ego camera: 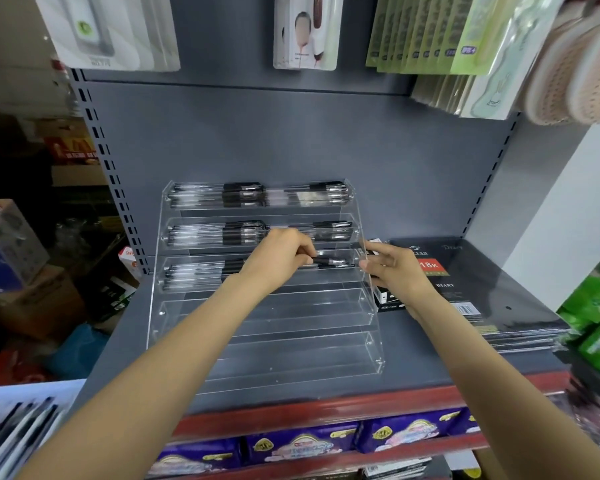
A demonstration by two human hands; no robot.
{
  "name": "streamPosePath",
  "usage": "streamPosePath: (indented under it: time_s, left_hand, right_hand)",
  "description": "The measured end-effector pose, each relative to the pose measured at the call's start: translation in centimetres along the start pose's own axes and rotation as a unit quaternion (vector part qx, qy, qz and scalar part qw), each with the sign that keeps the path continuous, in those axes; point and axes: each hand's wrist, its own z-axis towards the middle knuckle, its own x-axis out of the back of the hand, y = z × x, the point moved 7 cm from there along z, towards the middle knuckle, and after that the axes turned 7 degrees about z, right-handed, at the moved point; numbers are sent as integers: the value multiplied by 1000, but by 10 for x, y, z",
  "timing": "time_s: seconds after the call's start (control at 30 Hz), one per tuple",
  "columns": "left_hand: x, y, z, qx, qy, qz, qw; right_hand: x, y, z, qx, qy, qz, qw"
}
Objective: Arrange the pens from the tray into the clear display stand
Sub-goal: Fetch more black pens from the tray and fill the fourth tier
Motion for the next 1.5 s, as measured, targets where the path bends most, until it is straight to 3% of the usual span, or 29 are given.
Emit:
streamPosePath:
  time_s: [0.33,0.57,1.13,1.3,1.5]
  left_hand:
    - [-12,5,8,27,-39,3,999]
    - [10,-22,-6,54,-35,138,988]
    - [3,-17,-1,19,-53,252,966]
    - [11,-21,-9,23,-1,148,989]
    - [36,-32,-40,52,76,-50,994]
  right_hand:
    - [1,1,1,-8,-2,9,1000]
    - [3,1,0,-13,-5,18,1000]
    - [-1,-2,-8,-40,10,33,999]
    - [-2,-3,-9,-14,27,-2,1000]
    - [-21,-33,-32,112,125,-190,967]
